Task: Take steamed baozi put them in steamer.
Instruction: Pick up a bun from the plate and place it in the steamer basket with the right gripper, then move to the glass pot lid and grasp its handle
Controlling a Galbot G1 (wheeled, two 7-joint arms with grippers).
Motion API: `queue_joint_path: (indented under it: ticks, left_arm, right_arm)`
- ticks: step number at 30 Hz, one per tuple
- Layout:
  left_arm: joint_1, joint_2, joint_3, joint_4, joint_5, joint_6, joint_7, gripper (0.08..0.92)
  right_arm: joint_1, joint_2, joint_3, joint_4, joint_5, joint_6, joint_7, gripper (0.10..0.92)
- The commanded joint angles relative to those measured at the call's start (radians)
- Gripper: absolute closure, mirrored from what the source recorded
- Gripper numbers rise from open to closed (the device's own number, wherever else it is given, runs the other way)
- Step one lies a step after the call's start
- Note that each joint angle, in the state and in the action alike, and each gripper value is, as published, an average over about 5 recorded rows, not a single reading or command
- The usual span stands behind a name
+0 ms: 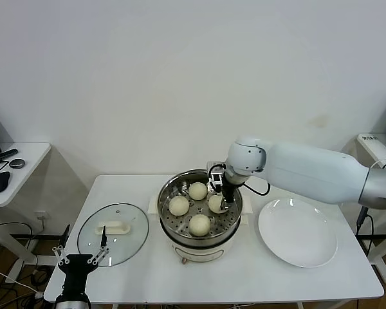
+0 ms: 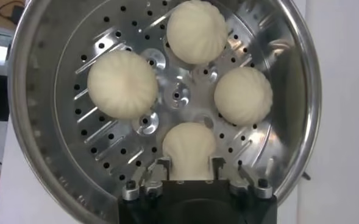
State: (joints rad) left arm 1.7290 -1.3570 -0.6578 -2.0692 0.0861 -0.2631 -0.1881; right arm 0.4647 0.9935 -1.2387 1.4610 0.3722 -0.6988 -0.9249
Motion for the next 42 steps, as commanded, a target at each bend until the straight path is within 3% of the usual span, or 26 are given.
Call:
queue_joint_path:
  ticks: [1, 9, 11, 16, 22, 28, 34, 38, 42]
  left_arm:
    - [0.001, -0.001, 0.000, -0.003, 0.001, 0.000, 0.000, 0.177]
    - [-0.003, -0.002, 0.001, -0.001, 0.000, 0.000, 0.001, 0.177]
    - [-0.004, -0.001, 0.000, 0.000, -0.004, -0.002, 0.003, 0.177]
    - [-0.006, 0.004, 0.002, 0.006, -0.028, -0.018, 0.018, 0.177]
    - [-0.011, -0.001, 0.009, 0.011, -0.030, -0.023, 0.023, 0.177]
    - [-0.009, -0.007, 0.018, 0.009, -0.033, -0.025, 0.025, 0.177]
    - [-0.017, -0.014, 0.028, 0.015, -0.030, -0.020, 0.018, 0.177]
    - [-0.023, -0.010, 0.029, 0.025, -0.003, 0.008, 0.006, 0.177]
    - [-0.031, 0.017, 0.019, 0.041, 0.069, 0.076, -0.037, 0.177]
  right_arm:
    - [0.008, -0.037, 0.046, 0.041, 0.021, -0.017, 0.024, 0.415]
    - [-0.004, -0.174, 0.198, 0.174, 0.111, -0.017, 0.099, 0.218]
    - [-0.049, -0.230, 0.250, 0.221, 0.163, 0.024, 0.213, 0.207]
    - [-0.432, -0.414, 0.566, 0.395, 0.257, 0.143, 0.682, 0.203]
    - [-1.034, -0.473, 1.013, 0.474, 0.139, 0.429, 0.899, 0.203]
    - [-1.568, -0.231, 1.529, 0.437, -0.139, 0.770, 0.846, 0.203]
    - [-1.742, 0.128, 1.870, 0.388, -0.361, 1.045, 0.701, 0.203]
    - [-1.832, 0.345, 2.014, 0.406, -0.395, 1.109, 0.637, 0.203]
    - [-1.937, 0.448, 2.078, 0.441, -0.353, 1.096, 0.637, 0.203]
